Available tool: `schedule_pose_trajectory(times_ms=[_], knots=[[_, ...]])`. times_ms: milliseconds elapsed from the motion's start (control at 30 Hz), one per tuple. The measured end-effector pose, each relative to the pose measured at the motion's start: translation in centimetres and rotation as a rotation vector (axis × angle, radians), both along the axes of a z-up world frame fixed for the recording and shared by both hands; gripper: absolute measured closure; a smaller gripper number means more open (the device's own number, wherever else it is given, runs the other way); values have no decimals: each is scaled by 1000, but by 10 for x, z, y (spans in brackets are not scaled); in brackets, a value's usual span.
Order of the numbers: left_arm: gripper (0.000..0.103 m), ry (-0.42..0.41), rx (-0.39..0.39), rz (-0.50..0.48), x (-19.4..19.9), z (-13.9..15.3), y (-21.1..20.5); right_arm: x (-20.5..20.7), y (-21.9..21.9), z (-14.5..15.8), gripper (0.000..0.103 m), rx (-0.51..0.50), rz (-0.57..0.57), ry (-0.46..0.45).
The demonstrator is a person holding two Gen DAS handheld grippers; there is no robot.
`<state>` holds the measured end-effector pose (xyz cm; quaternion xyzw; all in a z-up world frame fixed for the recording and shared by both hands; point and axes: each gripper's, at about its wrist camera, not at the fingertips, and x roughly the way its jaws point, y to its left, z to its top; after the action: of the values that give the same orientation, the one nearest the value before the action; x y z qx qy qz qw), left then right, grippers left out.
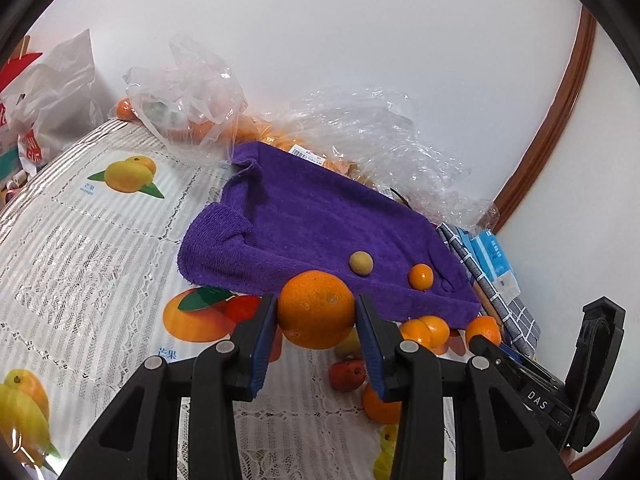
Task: Organize fruits
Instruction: 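Lift both oranges and carry them over the purple towel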
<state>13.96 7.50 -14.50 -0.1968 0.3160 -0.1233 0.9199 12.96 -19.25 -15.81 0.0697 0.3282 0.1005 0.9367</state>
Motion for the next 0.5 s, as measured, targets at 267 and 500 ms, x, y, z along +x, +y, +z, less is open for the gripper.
schedule_pose_trajectory(times_ms=[267,500], knots=[[65,-29,-25,-4,-5,6,3,-2,-5,2,61,21,-23,-20],[65,-42,-23,17,-8,11,6,-9,-7,13,61,52,-18,-66]])
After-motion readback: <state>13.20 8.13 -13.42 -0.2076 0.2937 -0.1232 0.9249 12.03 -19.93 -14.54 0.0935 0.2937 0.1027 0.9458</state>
